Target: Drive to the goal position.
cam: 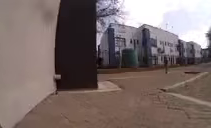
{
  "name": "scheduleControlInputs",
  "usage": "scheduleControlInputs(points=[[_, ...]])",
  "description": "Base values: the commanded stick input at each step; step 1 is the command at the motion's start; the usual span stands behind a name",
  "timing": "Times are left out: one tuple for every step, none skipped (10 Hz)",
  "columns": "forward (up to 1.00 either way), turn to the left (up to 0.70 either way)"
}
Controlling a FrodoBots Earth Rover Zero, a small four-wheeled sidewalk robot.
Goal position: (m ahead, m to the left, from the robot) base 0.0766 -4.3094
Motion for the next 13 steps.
scheduleControlInputs(points=[[0.0,-0.45],[0.0,-0.45],[0.0,-0.45],[0.0,-0.45],[0.0,-0.45],[0.0,-0.45],[0.0,-0.45],[0.0,-0.45],[0.0,-0.45],[0.0,-0.45],[0.0,-0.45],[0.0,-0.45],[0.0,-0.45]])
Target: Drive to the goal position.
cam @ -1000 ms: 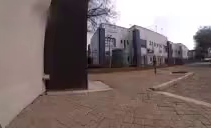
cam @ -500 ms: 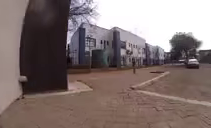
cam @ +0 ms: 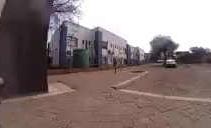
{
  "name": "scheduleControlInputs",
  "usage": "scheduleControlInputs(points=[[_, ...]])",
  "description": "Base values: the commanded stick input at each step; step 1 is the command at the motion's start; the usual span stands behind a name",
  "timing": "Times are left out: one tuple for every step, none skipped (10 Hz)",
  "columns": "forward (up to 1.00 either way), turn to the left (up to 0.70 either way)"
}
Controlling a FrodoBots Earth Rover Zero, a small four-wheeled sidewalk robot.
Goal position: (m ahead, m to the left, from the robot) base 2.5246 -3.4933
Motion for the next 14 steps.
scheduleControlInputs(points=[[0.0,-0.45],[0.0,-0.45],[0.0,-0.45],[0.0,-0.45],[0.0,-0.45],[0.0,-0.45],[0.0,-0.45],[0.0,-0.45],[0.0,-0.45],[0.0,-0.45],[0.0,-0.45],[0.0,-0.45],[0.0,-0.45],[0.0,-0.32]])
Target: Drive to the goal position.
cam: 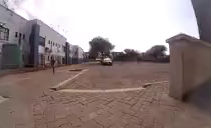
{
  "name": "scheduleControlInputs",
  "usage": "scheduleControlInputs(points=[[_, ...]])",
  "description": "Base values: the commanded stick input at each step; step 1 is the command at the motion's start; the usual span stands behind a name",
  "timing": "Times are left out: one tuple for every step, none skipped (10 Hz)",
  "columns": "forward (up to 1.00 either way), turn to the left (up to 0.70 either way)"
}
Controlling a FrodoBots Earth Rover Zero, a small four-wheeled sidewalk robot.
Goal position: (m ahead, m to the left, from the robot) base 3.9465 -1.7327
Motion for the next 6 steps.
scheduleControlInputs(points=[[0.0,-0.13],[0.0,0.0],[0.0,0.0],[0.0,0.0],[0.0,0.0],[0.0,0.0]])
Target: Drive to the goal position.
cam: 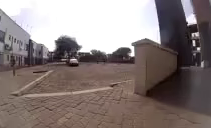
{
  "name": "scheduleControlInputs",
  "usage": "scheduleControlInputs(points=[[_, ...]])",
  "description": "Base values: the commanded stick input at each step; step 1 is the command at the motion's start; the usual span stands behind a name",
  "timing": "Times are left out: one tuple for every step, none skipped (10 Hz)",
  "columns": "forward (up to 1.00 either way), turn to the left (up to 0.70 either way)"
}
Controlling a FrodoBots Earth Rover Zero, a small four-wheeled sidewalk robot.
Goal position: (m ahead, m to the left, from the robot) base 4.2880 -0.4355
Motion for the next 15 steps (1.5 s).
scheduleControlInputs(points=[[0.0,0.0],[0.0,0.0],[0.0,0.0],[0.0,0.0],[0.7,0.0],[0.7,0.0],[0.7,0.0],[0.7,0.0],[0.7,0.0],[0.7,0.0],[0.7,0.0],[0.7,0.0],[0.7,0.0],[0.7,0.0],[0.7,0.0]])
